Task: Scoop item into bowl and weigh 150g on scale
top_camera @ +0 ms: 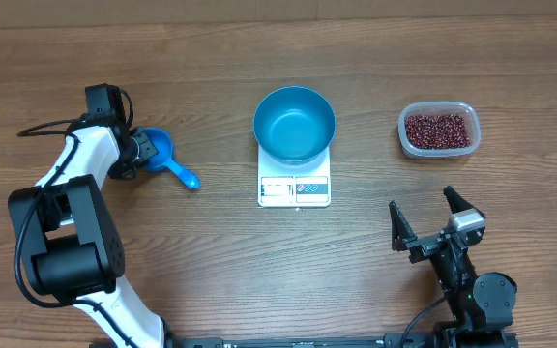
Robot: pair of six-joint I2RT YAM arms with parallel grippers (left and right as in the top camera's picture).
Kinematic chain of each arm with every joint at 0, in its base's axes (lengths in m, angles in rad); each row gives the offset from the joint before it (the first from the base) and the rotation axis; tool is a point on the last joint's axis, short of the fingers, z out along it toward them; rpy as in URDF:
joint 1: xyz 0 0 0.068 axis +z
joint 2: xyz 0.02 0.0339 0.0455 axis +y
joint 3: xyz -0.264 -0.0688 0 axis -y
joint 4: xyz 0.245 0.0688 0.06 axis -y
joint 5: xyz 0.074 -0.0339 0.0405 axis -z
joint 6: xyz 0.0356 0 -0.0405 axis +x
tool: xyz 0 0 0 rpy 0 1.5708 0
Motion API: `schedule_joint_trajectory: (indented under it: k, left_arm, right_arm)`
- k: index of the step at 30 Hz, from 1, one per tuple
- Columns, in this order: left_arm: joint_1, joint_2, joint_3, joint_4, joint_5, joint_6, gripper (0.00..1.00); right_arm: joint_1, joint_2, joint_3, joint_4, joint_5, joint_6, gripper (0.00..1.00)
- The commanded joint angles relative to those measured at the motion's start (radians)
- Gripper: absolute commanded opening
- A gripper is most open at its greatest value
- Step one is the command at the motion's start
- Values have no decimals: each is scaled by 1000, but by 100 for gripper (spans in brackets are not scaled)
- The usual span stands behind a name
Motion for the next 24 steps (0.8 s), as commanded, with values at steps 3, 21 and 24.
schedule_joint_trajectory:
  k: [3, 21, 24]
  left_arm:
    - [2, -35, 38, -43, 52, 3, 4]
    - [-203, -469, 138, -283, 395, -193, 4]
    - [-266, -463, 137, -299, 409, -241, 4]
  right_arm:
    - [-8, -10, -11, 5, 7, 6, 100]
    - [-7, -10, -11, 67, -93, 53, 100]
    - [-7, -10, -11, 85, -140, 57, 100]
